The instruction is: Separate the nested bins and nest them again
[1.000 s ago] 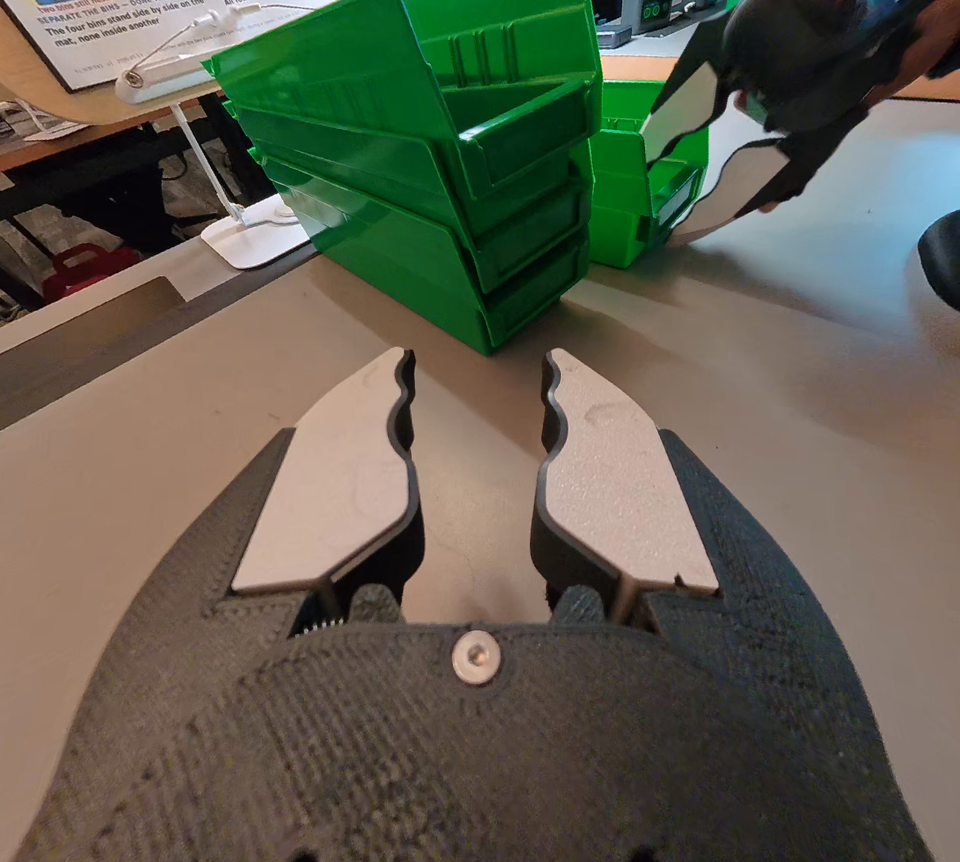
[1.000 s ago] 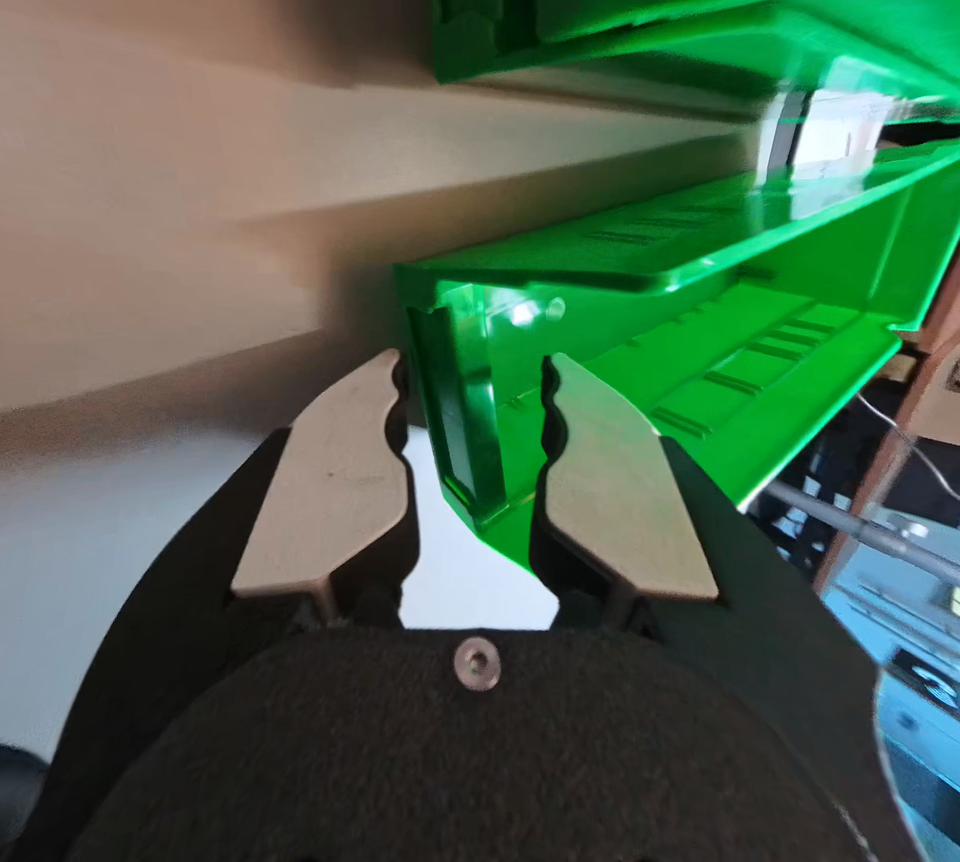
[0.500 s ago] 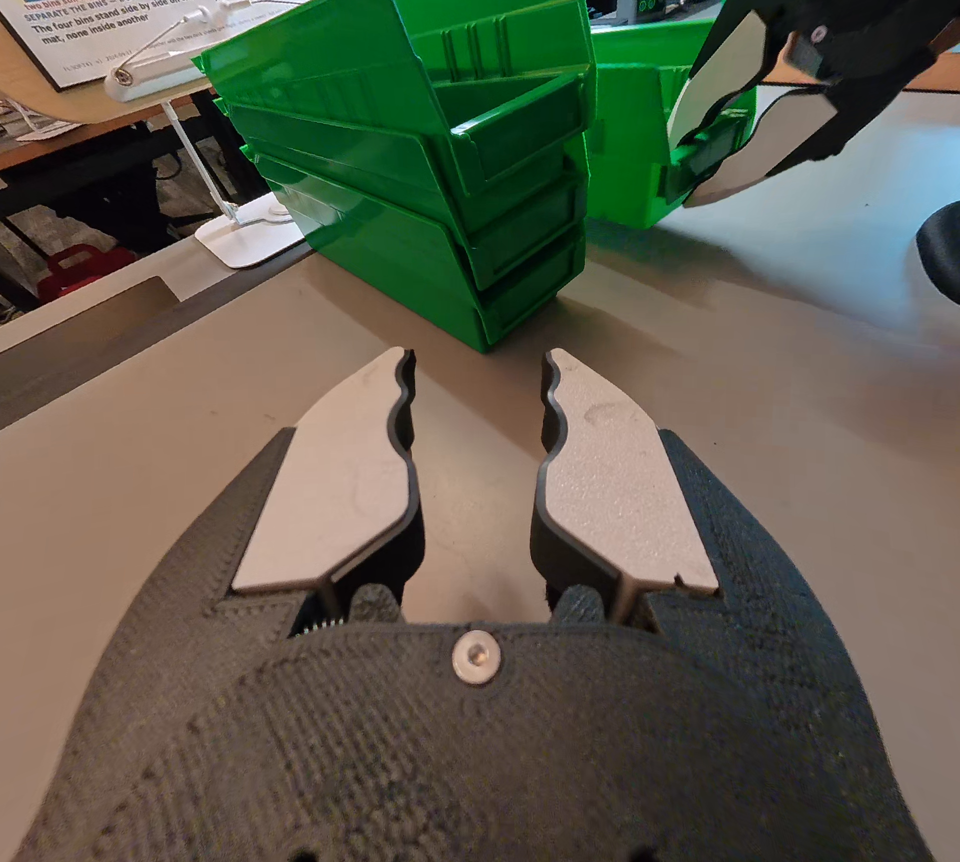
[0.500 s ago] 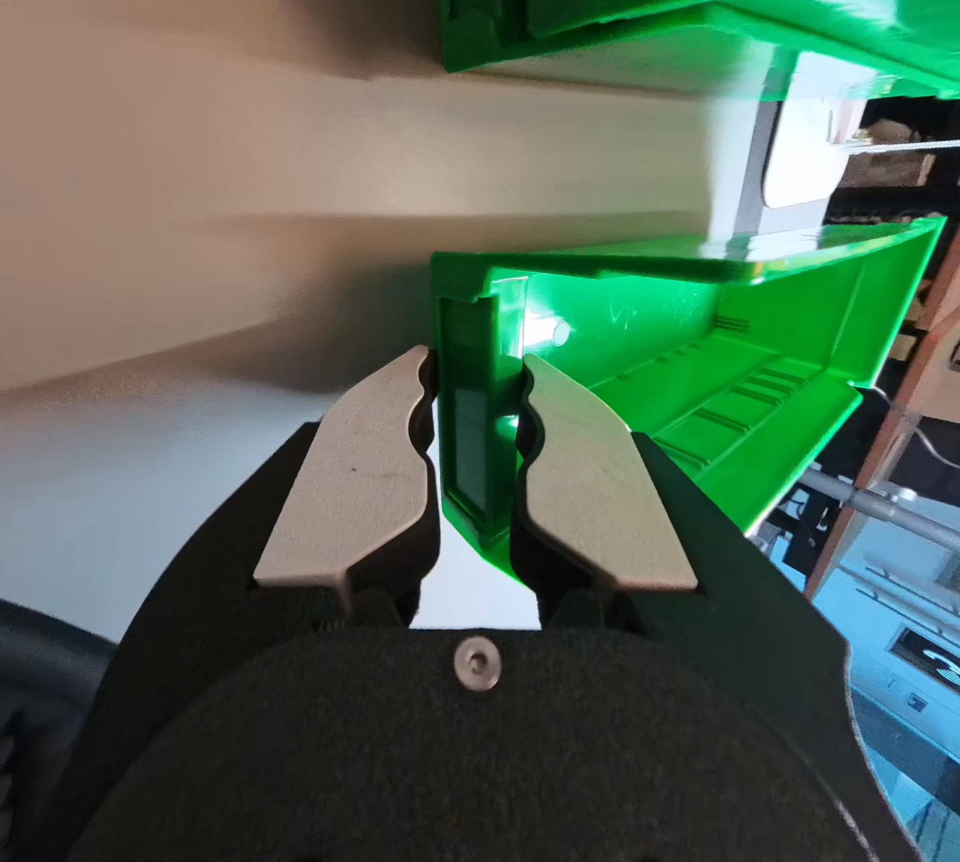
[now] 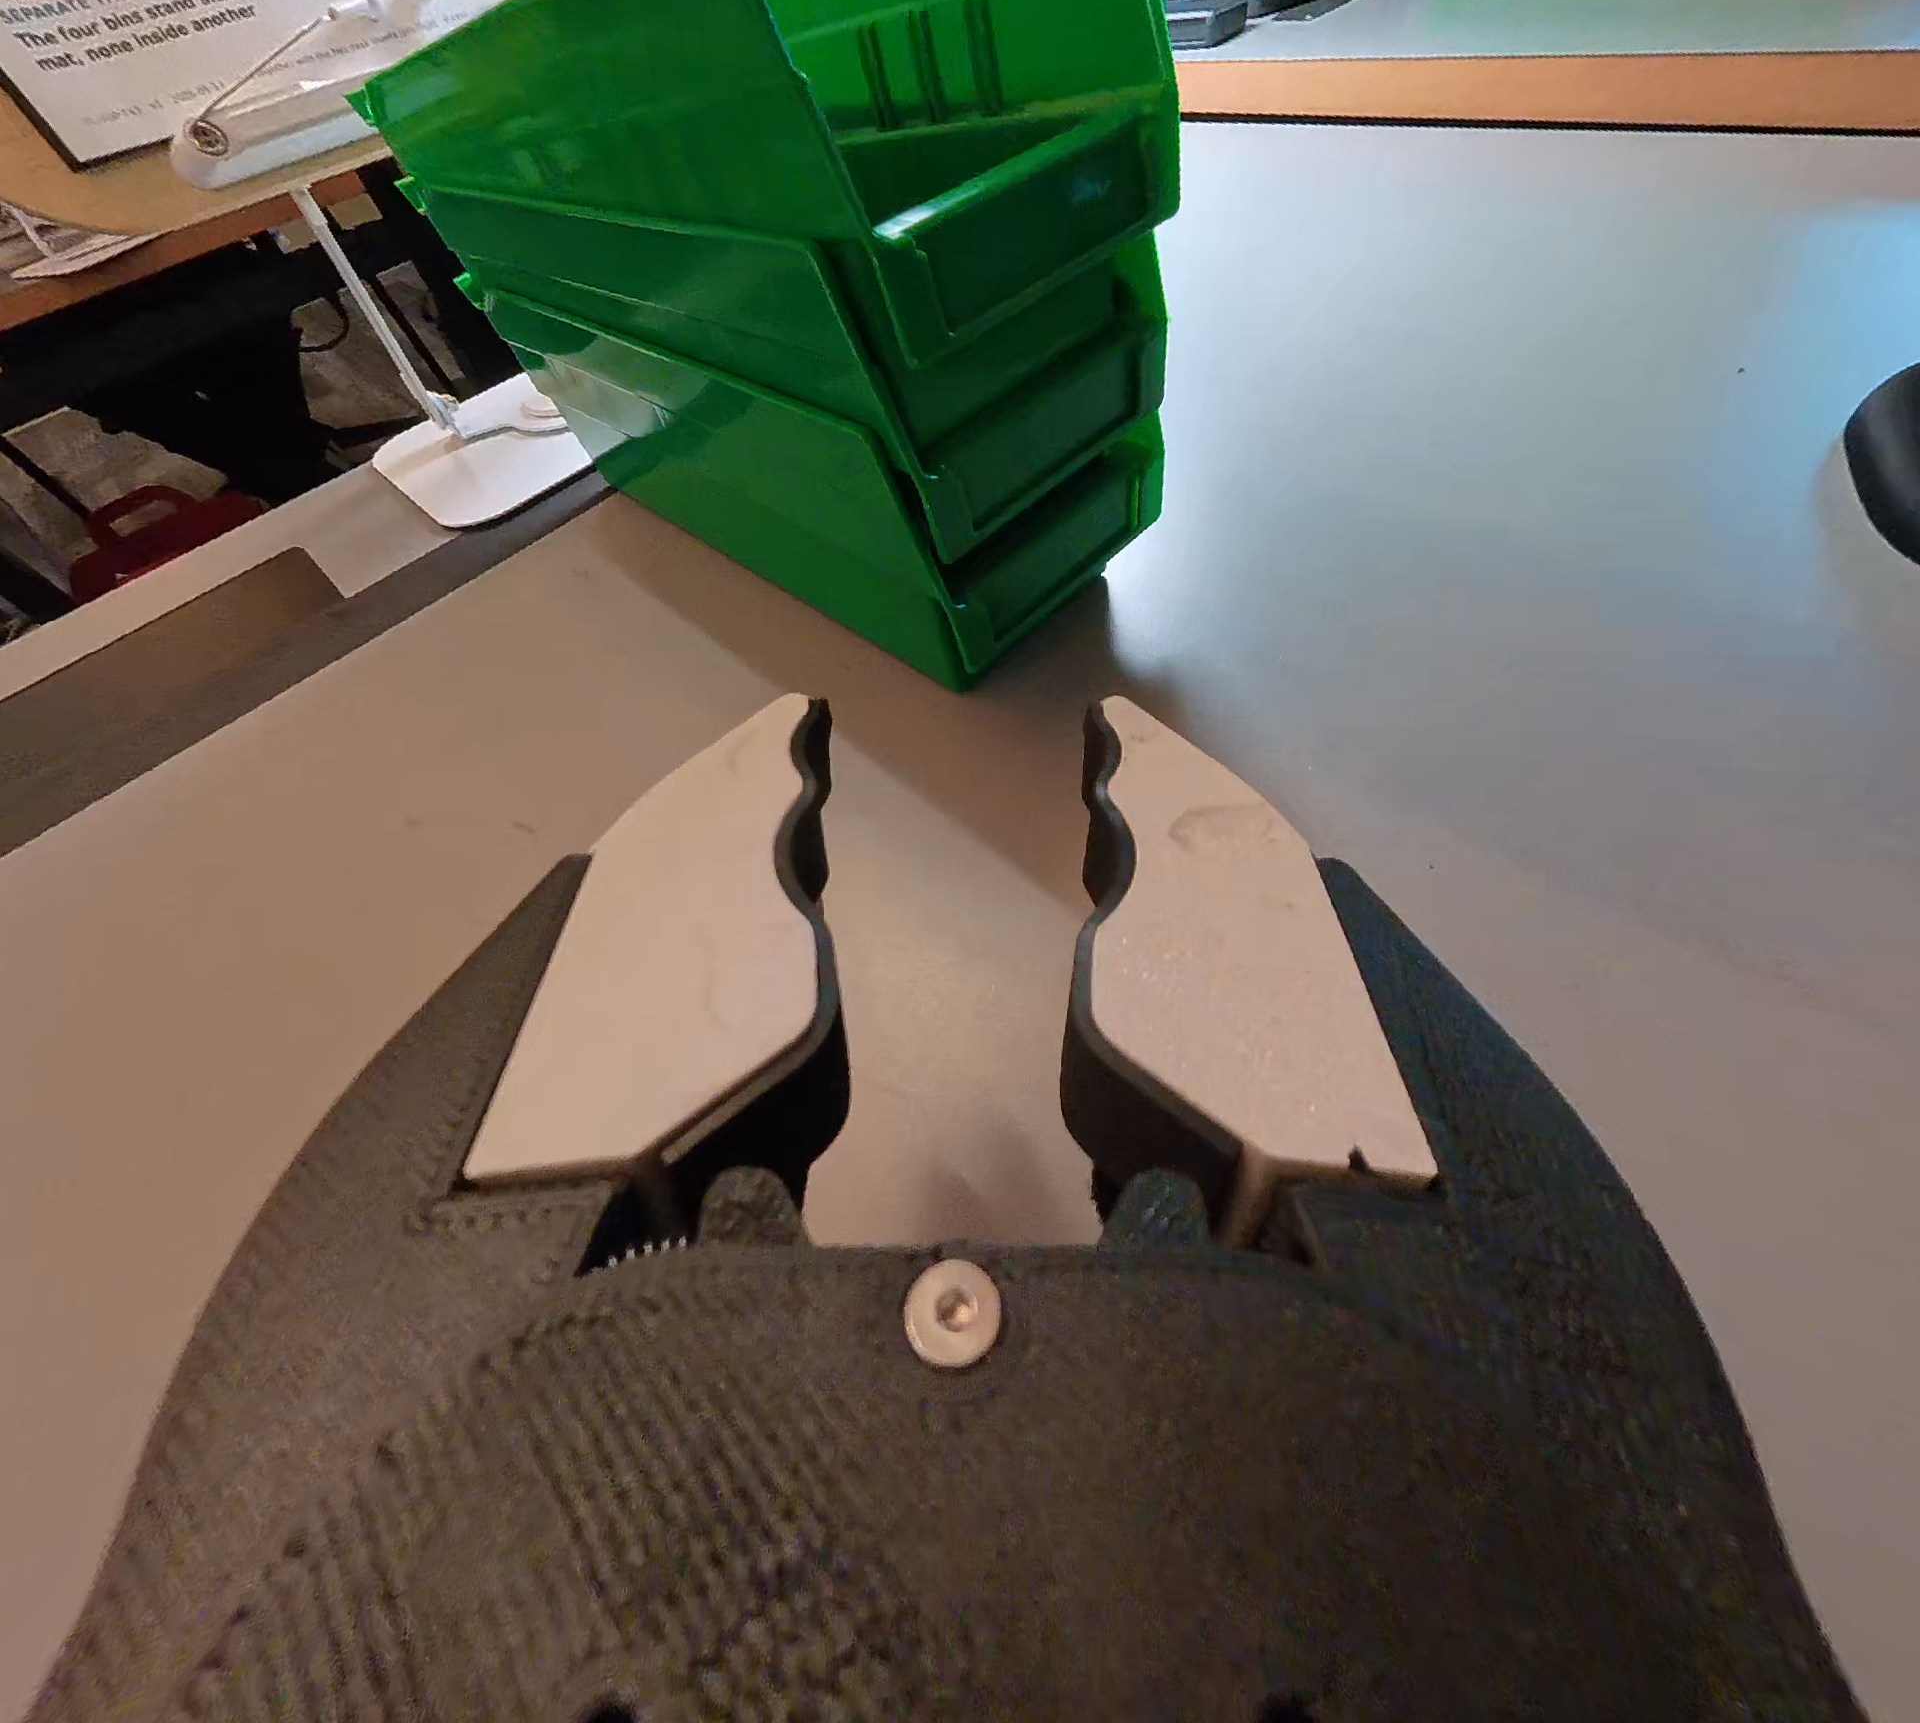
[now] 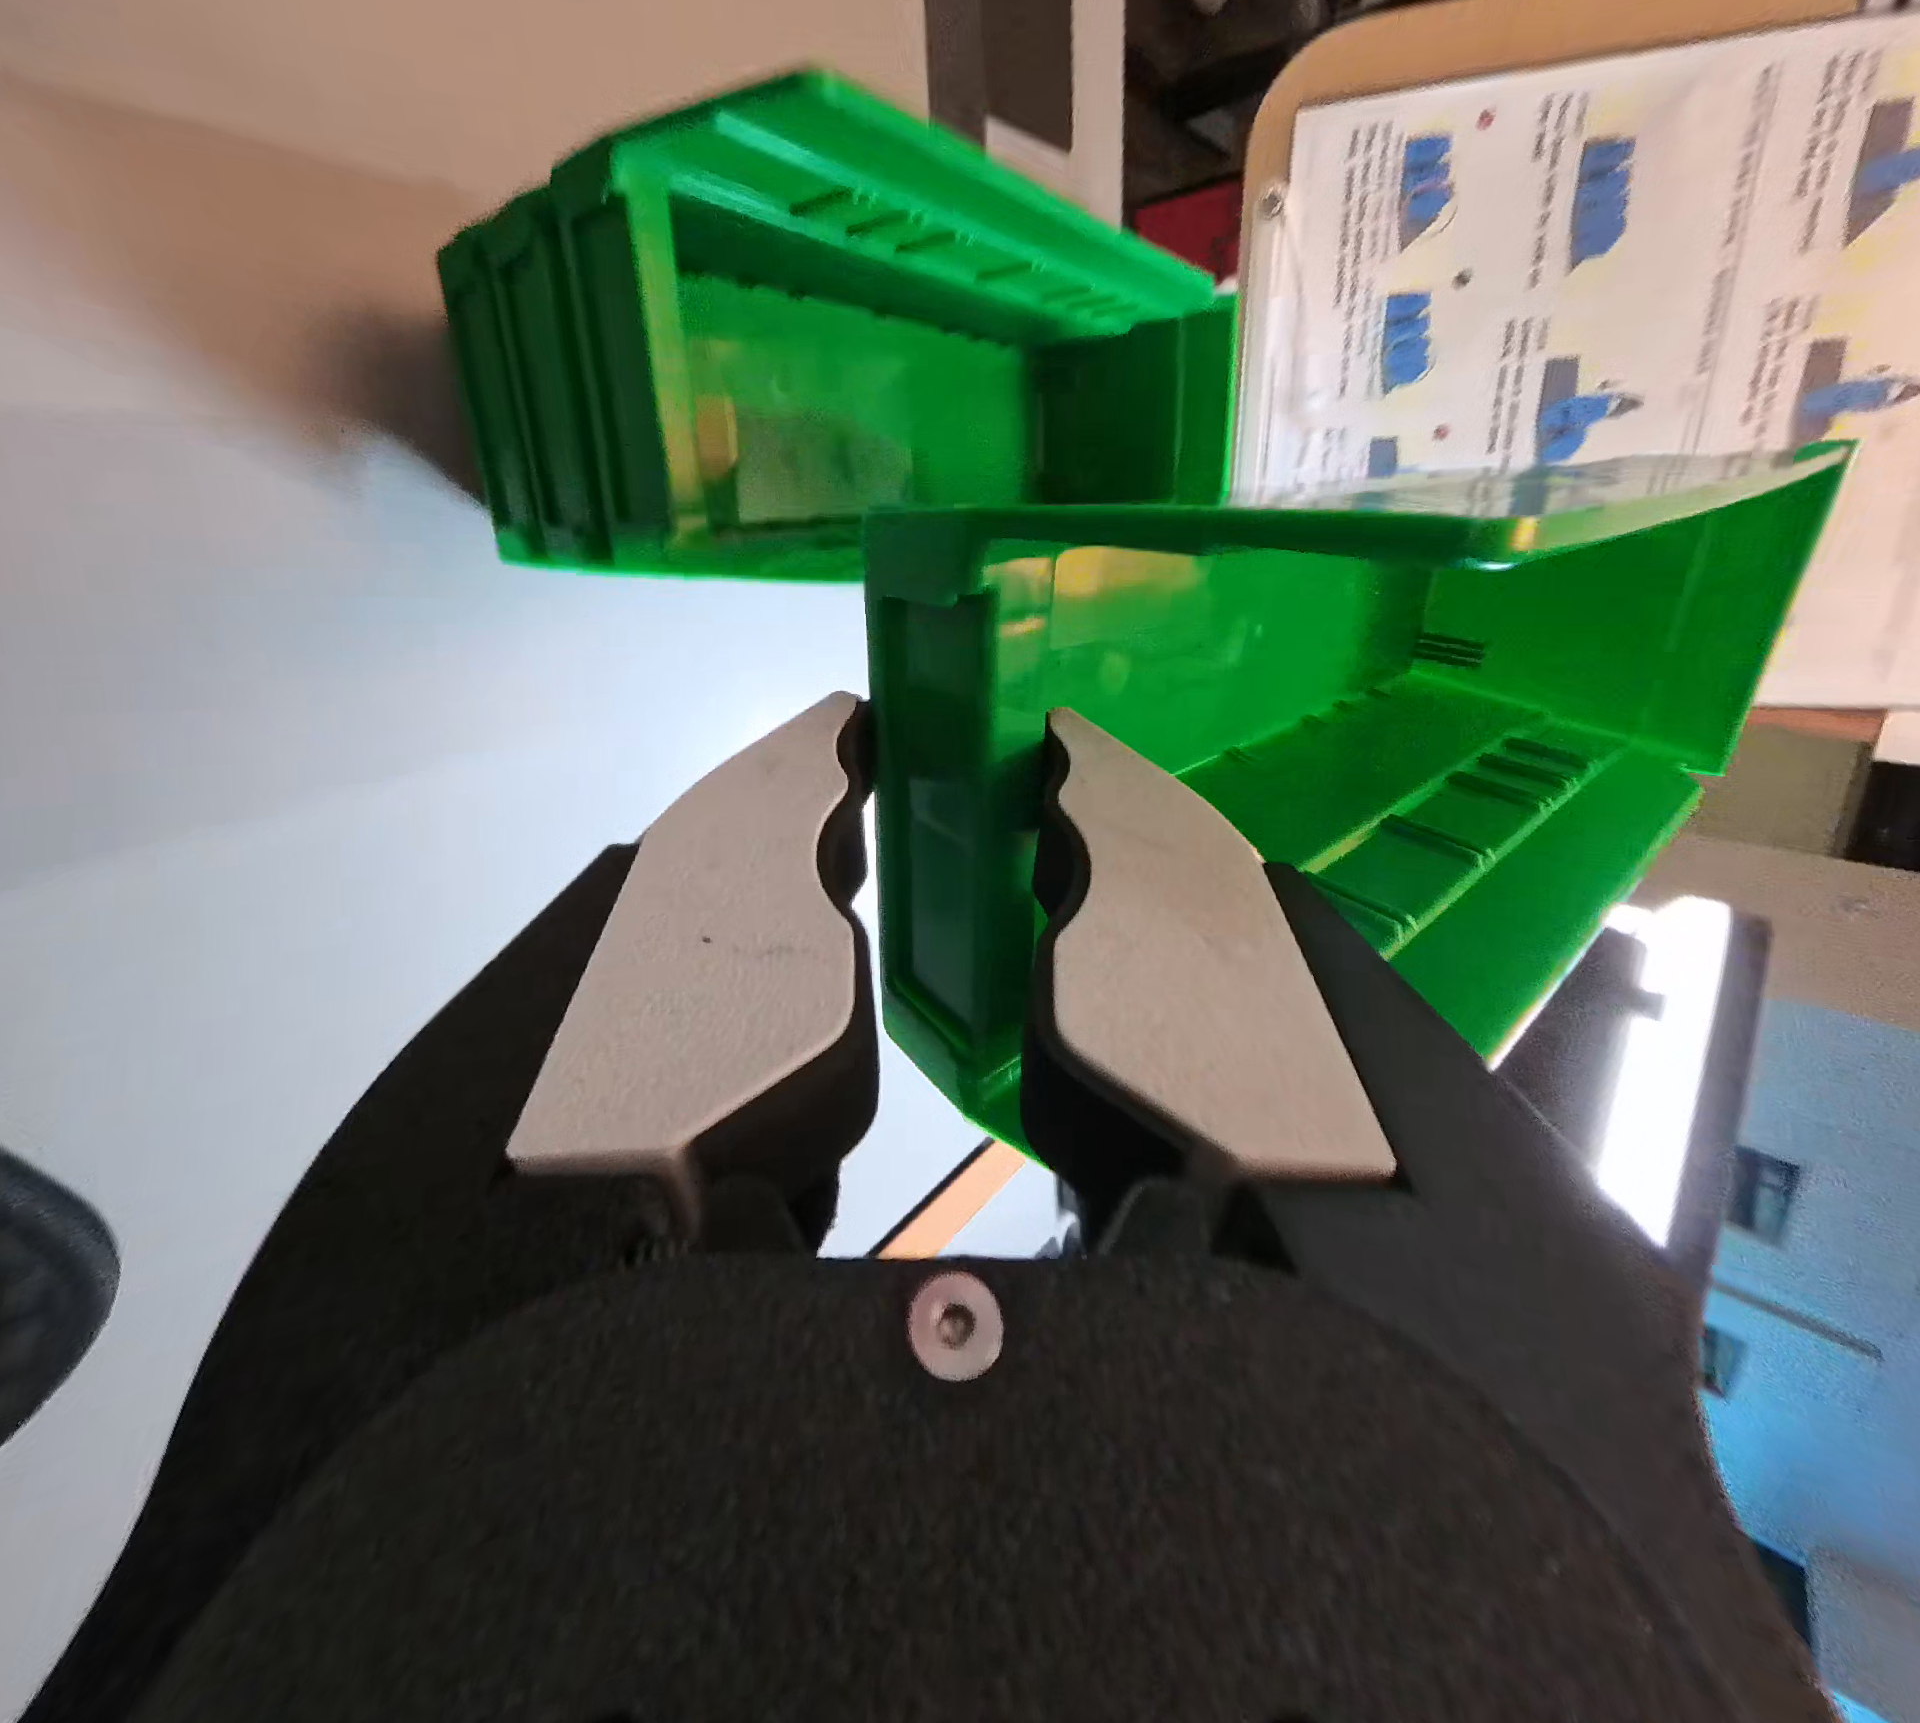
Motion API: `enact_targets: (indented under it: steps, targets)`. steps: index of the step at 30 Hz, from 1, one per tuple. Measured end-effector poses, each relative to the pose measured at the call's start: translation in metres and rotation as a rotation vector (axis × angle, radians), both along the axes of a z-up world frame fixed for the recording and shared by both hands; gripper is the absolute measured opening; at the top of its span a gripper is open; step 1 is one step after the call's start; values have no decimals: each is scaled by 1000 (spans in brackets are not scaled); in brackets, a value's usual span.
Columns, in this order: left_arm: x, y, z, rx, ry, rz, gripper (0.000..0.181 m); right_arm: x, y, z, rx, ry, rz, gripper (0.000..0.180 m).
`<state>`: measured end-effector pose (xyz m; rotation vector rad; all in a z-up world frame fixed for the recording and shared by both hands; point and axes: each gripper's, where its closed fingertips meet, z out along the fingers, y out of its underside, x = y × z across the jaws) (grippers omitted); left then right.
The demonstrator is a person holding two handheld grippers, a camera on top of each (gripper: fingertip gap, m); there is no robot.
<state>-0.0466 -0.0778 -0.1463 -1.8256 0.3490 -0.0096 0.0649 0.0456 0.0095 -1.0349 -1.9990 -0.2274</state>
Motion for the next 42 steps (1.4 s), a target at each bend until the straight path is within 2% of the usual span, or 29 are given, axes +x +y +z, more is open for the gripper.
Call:
enact_targets:
  steps: [5, 11, 16, 19, 28, 31, 35, 39, 42]
  targets:
    - [-1, -2, 4, 16, 4, 3, 47, -43, -10, 5, -35, -15, 18, 28]
    - [-1, -3, 6, 28, 18, -1, 47, -76, -12, -33, -82, -111, 29, 29]
    - [-2, -3, 7, 31, 16, 3, 47, -83, -2, -50, -40, -150, -5, 29]
    - [-2, -3, 6, 26, 17, 2, 46, -78, -2, -58, -76, -182, -40, 29]
    - [0, -3, 4, 21, 23, -2, 46, -85, -8, -94, -96, -214, 0, 30]
    - [0, -3, 5, 25, 16, -2, 46, -84, -19, -83, -133, -144, 19, 46]
    - [0, -3, 4, 19, 13, -5, 46, -71, -42, -52, -223, 51, 70, 45]
    - [0, -4, 6, 28, 1, -4, 46, -45, -56, -26, -348, 367, 81, 45]
    - [-1, -3, 10, 38, -22, -3, 46, -16, -56, -27, -508, 604, 23, 44]
